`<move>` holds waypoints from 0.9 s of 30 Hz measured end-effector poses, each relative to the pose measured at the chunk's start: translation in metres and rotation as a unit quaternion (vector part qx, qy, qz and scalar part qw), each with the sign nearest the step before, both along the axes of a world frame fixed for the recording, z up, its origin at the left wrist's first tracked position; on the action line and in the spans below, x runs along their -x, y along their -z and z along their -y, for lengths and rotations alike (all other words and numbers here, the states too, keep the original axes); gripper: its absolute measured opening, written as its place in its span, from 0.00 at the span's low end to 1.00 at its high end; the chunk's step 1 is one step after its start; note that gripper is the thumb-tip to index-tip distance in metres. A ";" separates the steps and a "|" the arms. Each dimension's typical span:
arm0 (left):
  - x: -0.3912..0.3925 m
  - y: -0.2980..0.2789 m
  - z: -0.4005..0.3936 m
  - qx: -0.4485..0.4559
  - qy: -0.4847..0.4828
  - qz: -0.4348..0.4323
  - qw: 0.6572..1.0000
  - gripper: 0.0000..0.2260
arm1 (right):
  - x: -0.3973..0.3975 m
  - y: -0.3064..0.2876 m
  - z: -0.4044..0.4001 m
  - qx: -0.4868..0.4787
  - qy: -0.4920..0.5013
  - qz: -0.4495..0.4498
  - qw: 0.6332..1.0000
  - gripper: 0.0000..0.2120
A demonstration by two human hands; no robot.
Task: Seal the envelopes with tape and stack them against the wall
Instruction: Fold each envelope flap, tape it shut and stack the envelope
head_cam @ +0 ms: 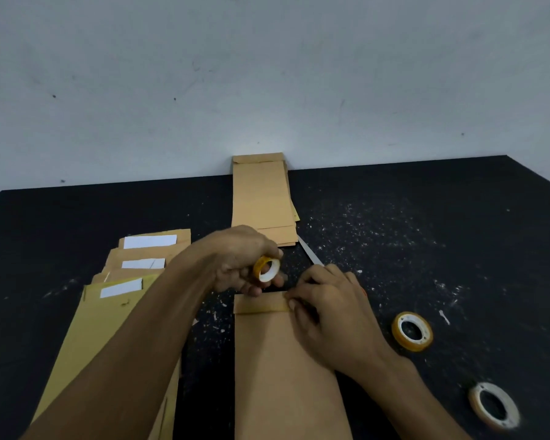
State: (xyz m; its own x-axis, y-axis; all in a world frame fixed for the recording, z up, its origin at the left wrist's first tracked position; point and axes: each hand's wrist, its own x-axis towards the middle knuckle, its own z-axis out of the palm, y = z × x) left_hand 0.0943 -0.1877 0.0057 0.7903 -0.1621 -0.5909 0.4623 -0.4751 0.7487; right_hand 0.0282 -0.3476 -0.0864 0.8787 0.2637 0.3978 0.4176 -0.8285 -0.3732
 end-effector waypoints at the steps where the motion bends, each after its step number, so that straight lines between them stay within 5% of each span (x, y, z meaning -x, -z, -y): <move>1: 0.004 0.002 -0.004 0.041 -0.010 0.005 0.999 0.10 | 0.000 0.000 0.000 -0.001 0.000 0.000 1.000 0.16; 7: 0.031 0.007 -0.022 0.195 -0.051 0.027 0.979 0.15 | 0.001 -0.003 0.000 0.005 0.003 -0.004 1.000 0.15; 18: 0.057 0.013 -0.027 0.267 -0.116 0.105 0.951 0.15 | 0.001 -0.011 0.000 -0.015 -0.011 -0.032 0.999 0.12; 27: 0.068 0.016 -0.016 0.333 -0.133 0.163 0.919 0.12 | 0.008 -0.034 -0.013 -0.281 -0.086 -0.045 0.955 0.13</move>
